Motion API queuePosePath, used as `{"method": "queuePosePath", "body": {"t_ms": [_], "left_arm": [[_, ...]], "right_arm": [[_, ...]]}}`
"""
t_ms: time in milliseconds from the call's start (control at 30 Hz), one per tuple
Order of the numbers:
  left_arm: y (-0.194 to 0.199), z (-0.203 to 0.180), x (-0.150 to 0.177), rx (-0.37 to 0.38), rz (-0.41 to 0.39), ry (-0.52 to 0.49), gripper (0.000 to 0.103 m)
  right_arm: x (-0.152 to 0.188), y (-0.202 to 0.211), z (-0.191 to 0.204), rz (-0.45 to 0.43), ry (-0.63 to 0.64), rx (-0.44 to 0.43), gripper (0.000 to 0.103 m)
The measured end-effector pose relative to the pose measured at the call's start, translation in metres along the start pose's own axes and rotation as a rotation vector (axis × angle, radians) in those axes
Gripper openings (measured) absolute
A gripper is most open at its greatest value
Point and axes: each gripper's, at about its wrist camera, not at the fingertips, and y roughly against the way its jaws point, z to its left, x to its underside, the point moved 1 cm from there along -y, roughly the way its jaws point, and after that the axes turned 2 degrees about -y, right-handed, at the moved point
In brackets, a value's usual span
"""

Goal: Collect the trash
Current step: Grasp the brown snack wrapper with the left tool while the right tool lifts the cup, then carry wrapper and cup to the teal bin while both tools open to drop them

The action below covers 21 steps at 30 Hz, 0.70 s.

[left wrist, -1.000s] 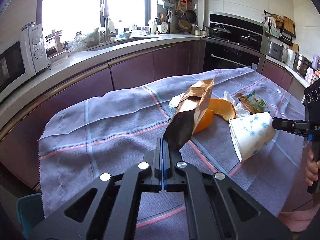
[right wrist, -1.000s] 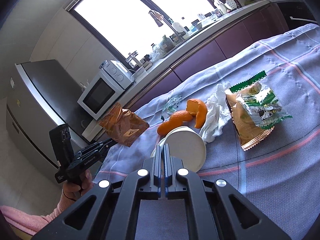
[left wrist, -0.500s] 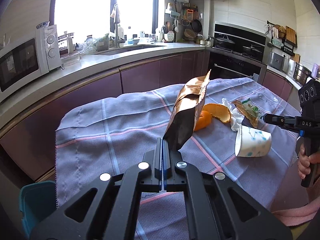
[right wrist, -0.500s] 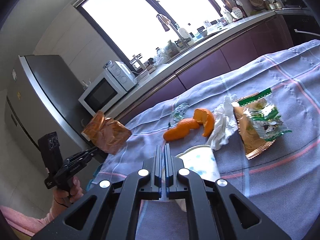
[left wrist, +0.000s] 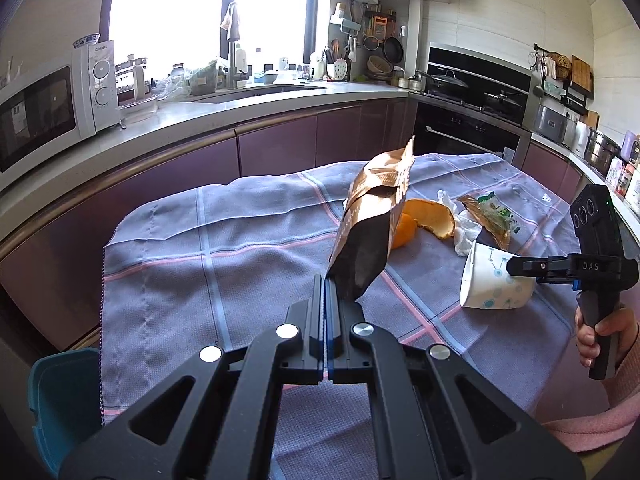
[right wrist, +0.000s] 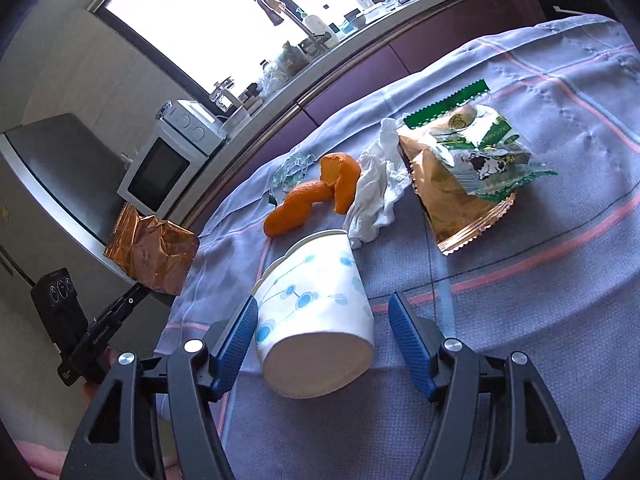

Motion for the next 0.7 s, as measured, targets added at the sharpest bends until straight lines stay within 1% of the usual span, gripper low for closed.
{"method": "queuePosePath", "body": {"t_ms": [33, 133, 400, 533, 700], "left_arm": [[0.0, 0.0, 0.0, -0.002, 0.0, 0.001, 0.001], [0.003, 0.001, 0.002, -0.007, -0.001, 0.009, 0.001], [0.017, 0.01, 0.009, -0.023, -0.017, 0.033, 0.001], [0.03, 0.02, 0.013, -0.047, -0.031, 0.052, 0.001], [0.052, 0.038, 0.022, -0.097, -0.048, 0.083, 0.001]], "right_arm": [[0.001, 0.0, 0.001, 0.005, 0.0, -0.011, 0.055], [0.003, 0.001, 0.007, -0.003, 0.027, -0.001, 0.055], [0.001, -0.002, 0.037, -0.008, 0.075, -0.075, 0.054], [-0.001, -0.01, 0.057, 0.005, 0.114, -0.118, 0.055], [-0.003, -0.029, 0.085, 0.045, 0.172, -0.168, 0.055]]}}
